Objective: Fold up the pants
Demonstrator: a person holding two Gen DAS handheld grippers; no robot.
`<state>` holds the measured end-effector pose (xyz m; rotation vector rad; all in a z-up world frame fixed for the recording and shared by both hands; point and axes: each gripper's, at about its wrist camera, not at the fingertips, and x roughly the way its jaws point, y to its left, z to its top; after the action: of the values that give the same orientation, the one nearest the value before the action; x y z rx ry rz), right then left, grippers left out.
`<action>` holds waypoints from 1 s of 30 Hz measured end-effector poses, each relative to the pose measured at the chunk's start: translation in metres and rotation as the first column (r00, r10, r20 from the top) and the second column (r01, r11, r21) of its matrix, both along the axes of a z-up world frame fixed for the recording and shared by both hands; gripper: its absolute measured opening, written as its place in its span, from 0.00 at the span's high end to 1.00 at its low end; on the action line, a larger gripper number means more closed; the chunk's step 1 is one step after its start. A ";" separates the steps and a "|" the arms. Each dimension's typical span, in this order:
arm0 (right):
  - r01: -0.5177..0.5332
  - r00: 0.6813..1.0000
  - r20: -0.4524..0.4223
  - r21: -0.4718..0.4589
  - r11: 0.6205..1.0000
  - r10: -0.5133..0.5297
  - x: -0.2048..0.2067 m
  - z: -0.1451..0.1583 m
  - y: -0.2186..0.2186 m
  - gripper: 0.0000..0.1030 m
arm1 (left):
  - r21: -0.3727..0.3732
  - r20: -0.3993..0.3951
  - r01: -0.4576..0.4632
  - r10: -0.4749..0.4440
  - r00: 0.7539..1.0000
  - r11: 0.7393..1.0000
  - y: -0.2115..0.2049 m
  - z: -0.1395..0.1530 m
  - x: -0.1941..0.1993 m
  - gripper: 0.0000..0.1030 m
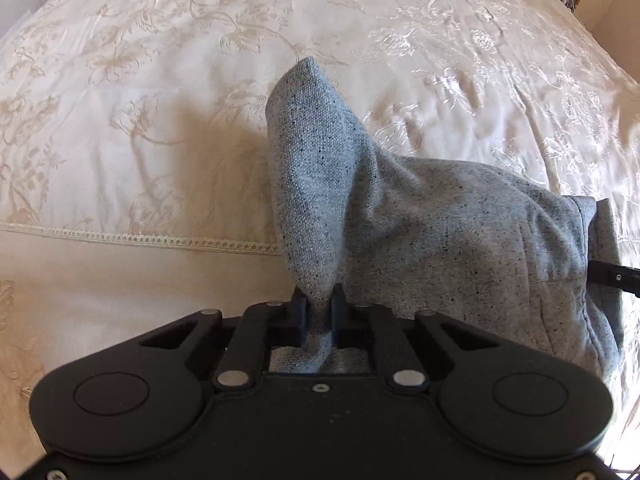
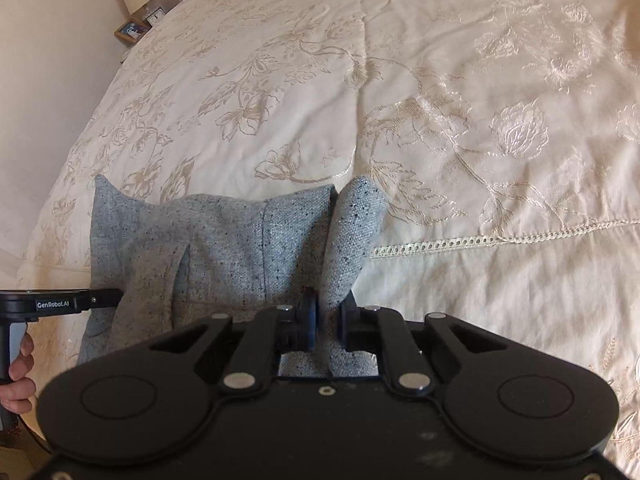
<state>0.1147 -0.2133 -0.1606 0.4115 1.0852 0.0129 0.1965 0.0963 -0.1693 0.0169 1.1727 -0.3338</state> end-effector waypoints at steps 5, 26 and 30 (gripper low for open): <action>-0.020 0.998 0.055 -0.049 0.999 0.022 -0.010 0.041 0.016 0.89 | -0.053 0.054 -0.044 0.046 0.997 0.998 0.007 0.040 -0.011 0.89; -0.079 0.989 0.104 -0.253 0.964 0.108 0.238 0.074 0.167 0.78 | 0.242 0.169 -0.456 0.426 0.889 0.856 0.149 0.056 0.142 0.74; -0.099 0.987 0.102 -0.221 0.970 0.123 0.220 0.088 0.176 0.77 | 0.165 0.086 -0.504 0.497 0.864 0.848 0.162 0.060 0.119 0.73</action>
<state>0.3347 -0.0377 -0.0730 0.1526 0.9831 0.0180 0.3159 0.2588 -0.1092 -0.1226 1.1191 0.2391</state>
